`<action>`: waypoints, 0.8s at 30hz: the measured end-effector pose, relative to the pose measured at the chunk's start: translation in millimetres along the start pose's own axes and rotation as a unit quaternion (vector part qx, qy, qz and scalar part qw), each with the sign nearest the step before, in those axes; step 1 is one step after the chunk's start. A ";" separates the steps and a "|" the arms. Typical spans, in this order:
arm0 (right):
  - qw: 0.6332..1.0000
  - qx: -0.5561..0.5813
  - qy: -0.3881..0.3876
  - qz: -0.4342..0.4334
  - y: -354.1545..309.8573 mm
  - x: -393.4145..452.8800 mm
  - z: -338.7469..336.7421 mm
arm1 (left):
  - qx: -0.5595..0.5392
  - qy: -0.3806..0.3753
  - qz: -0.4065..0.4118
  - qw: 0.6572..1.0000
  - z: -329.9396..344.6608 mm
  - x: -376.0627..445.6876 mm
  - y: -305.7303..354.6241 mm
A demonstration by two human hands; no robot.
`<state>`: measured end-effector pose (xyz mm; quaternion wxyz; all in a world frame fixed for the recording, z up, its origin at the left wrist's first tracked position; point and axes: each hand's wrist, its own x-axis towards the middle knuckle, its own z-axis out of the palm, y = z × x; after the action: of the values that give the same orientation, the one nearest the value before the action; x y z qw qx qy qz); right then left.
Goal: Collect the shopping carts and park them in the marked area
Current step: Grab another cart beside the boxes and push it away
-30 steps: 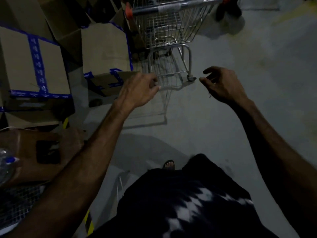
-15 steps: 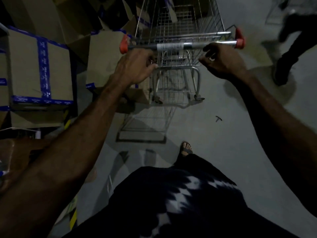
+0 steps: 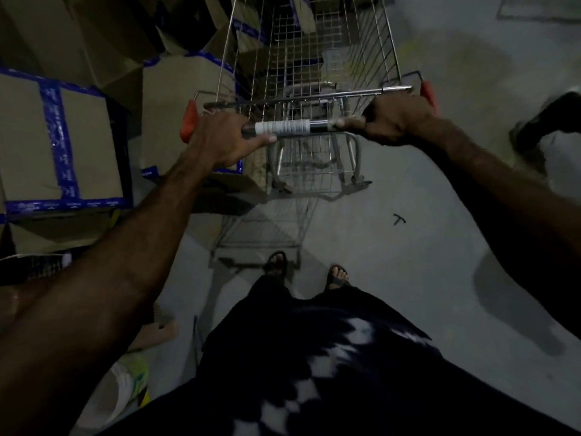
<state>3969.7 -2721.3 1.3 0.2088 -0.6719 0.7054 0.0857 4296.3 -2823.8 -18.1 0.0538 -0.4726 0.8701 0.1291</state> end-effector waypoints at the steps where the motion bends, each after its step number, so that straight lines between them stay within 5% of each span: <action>1: 0.999 -0.024 0.023 0.007 -0.2 -1.9 2.0 | 0.006 -0.010 -0.006 1.000 0.1 4.4 -3.0; 6: 0.997 -0.053 0.024 0.053 -9.1 -8.8 10.7 | 0.059 -0.084 0.033 0.994 -8.4 16.4 -8.9; 12: 0.990 -0.054 0.059 0.116 -33.5 -23.4 28.5 | 0.081 -0.053 0.112 0.989 -2.0 11.4 -26.8; 24: 0.962 0.018 0.049 0.267 -172.5 -92.2 81.4 | 0.097 -0.109 0.300 0.943 3.3 -13.6 -102.8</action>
<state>4154.9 -2618.7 -6.5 0.1554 -0.4587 0.8699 0.0930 4389.6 -2865.4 -36.2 0.1529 -0.1649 0.9688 0.1047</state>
